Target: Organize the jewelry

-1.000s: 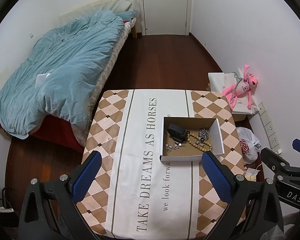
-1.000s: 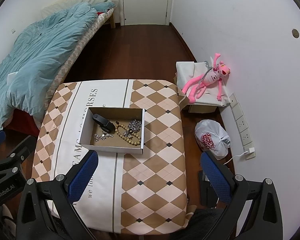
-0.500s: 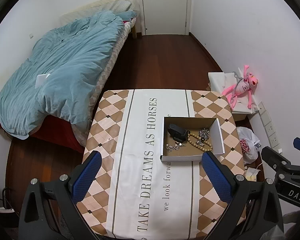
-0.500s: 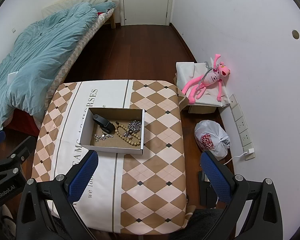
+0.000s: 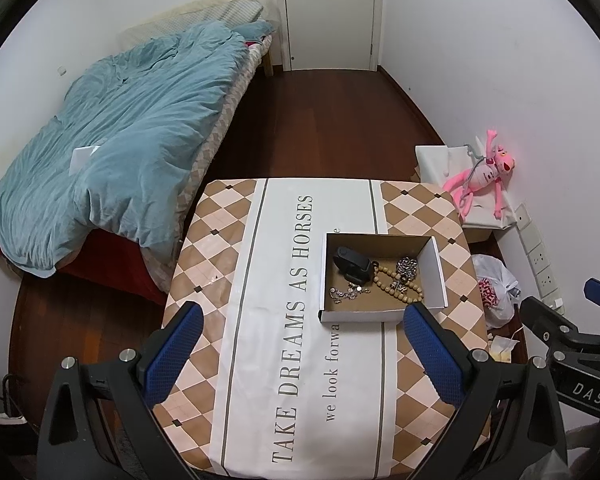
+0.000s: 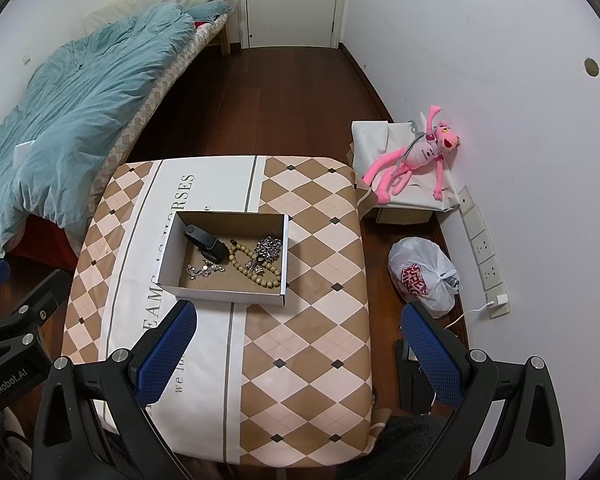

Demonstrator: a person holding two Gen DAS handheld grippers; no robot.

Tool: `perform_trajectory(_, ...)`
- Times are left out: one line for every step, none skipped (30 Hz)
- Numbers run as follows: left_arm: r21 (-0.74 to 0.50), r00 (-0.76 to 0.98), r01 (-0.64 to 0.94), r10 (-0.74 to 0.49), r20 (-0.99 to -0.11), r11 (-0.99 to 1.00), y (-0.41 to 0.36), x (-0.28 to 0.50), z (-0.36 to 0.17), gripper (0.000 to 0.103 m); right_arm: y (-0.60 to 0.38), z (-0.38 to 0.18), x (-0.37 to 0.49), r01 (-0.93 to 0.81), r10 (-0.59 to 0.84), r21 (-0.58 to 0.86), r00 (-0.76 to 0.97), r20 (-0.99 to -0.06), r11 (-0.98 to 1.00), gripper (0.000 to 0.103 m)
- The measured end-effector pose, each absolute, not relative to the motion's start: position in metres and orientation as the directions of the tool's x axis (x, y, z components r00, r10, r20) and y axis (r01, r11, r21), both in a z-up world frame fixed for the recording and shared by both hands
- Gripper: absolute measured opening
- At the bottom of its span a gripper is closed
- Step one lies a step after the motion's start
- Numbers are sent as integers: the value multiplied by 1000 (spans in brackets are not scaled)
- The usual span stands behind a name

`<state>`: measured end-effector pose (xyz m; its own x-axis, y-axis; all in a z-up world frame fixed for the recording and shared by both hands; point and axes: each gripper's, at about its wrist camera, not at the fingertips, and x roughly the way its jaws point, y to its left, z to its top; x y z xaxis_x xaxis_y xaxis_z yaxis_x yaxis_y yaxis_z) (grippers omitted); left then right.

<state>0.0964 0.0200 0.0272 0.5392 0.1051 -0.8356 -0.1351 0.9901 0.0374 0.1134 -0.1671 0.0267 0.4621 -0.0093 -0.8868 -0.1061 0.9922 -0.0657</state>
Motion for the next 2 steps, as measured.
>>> perform_trajectory(38, 538, -135, 105, -836, 990, 20, 97, 27, 102, -167, 27, 113, -106, -9, -66, 462, -887, 992, 103)
perform_trajectory(38, 536, -133, 104, -838, 990, 19, 97, 27, 102, -167, 27, 113, -106, -8, -63, 461, -887, 992, 103)
